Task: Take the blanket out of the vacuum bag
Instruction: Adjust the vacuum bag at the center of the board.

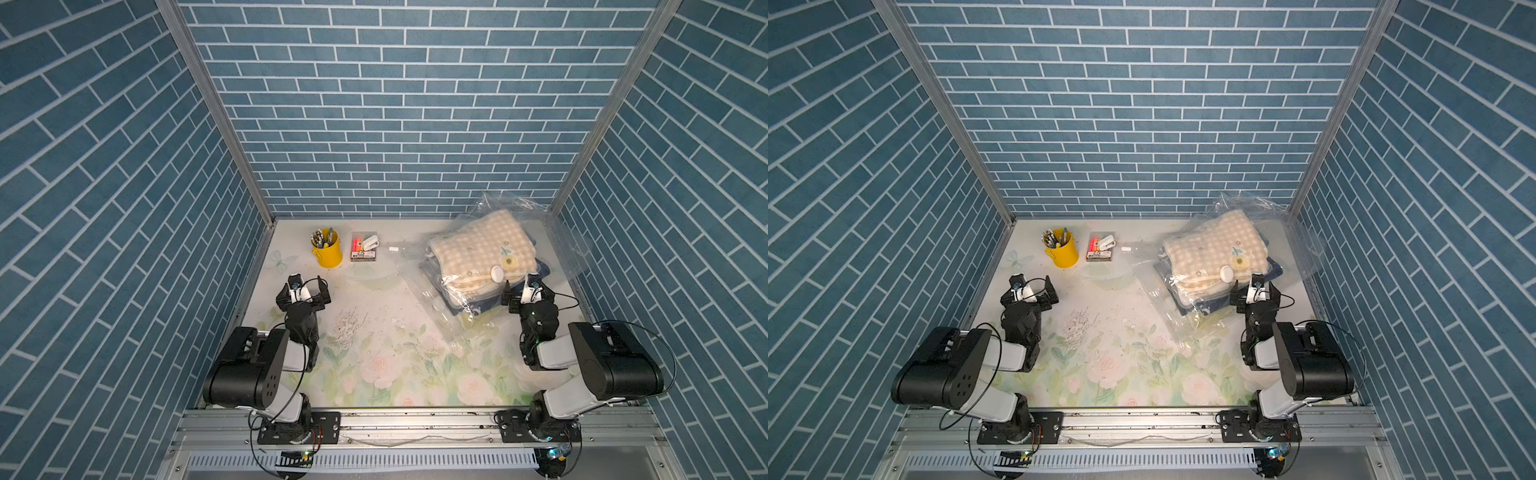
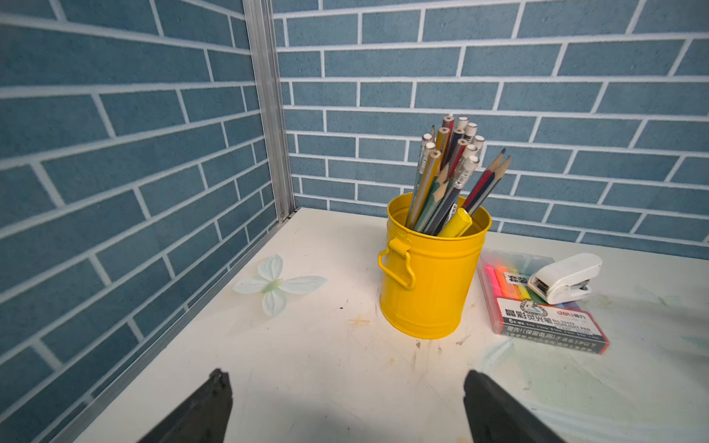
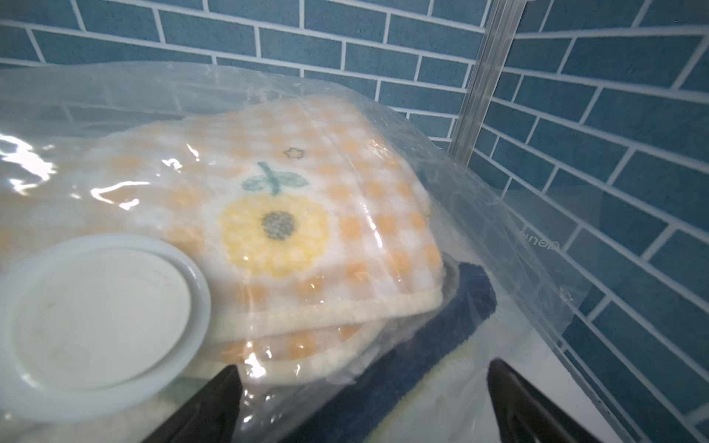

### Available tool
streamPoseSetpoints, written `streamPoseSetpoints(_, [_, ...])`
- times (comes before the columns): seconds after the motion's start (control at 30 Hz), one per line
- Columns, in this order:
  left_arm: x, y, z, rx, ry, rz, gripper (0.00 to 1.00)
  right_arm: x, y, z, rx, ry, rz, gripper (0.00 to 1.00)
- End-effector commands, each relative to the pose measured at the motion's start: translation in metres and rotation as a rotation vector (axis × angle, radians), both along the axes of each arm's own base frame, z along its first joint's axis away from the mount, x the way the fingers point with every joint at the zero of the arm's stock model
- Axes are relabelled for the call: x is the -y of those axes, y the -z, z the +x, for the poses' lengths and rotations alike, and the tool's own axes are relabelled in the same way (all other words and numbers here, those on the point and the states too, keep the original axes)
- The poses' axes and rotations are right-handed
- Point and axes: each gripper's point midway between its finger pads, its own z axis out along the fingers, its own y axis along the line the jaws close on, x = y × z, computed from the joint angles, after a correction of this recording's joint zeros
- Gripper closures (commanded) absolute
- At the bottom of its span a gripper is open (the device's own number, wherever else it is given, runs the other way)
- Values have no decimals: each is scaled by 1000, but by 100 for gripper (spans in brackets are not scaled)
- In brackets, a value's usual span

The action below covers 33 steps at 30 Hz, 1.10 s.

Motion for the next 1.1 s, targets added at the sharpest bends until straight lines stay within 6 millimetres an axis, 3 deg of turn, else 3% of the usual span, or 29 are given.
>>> streamPoseSetpoints(0.0, [0, -3, 3, 4, 3, 7, 0, 0, -10, 4, 33, 3, 33, 1])
streamPoseSetpoints(0.77, [0, -3, 3, 5, 4, 7, 0, 0, -10, 4, 32, 0, 33, 1])
streamPoseSetpoints(0.83, [7, -3, 6, -2, 50, 20, 0, 0, -10, 4, 30, 0, 34, 1])
streamPoseSetpoints(0.87, [18, -6, 10, -11, 113, 39, 0, 0, -10, 4, 32, -1, 33, 1])
streamPoseSetpoints(0.93, [21, -16, 11, -28, 95, 65, 0, 3, -11, 2, 40, 22, 29, 1])
streamPoseSetpoints(1.07, [35, -79, 20, 9, 70, 49, 0, 11, -23, 0, 42, 108, 10, 1])
